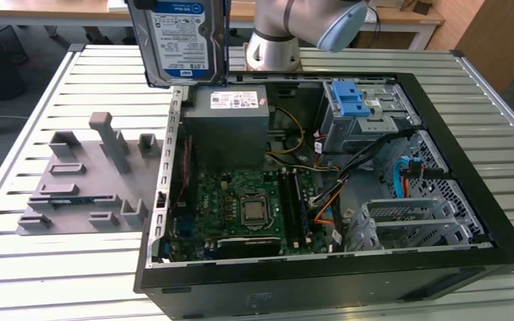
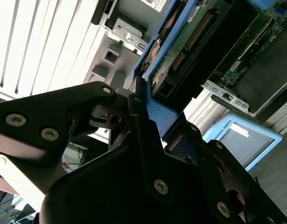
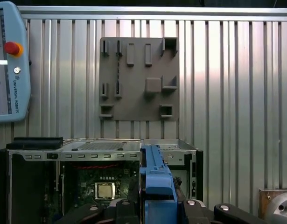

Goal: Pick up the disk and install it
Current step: 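Pick up the disk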

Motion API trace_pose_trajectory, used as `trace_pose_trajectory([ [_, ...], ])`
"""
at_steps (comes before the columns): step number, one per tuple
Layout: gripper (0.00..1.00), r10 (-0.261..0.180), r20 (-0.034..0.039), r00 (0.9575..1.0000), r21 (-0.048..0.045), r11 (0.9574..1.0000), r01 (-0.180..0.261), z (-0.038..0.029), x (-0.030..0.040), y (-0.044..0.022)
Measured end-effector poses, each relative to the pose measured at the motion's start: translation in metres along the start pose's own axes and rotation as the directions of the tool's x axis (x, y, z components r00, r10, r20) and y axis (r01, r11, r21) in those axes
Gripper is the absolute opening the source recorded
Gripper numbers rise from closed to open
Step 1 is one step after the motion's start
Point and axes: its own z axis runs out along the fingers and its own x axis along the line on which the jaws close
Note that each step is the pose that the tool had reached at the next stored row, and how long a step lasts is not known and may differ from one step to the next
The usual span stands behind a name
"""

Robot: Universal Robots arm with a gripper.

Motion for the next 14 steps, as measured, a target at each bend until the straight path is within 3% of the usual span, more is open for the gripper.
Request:
trace_pose_trajectory([
  [14, 0.36, 0.000, 0.0000, 1.0000, -0.0018, 1.0000, 0.000, -0.0003, 0.0031, -0.0209],
])
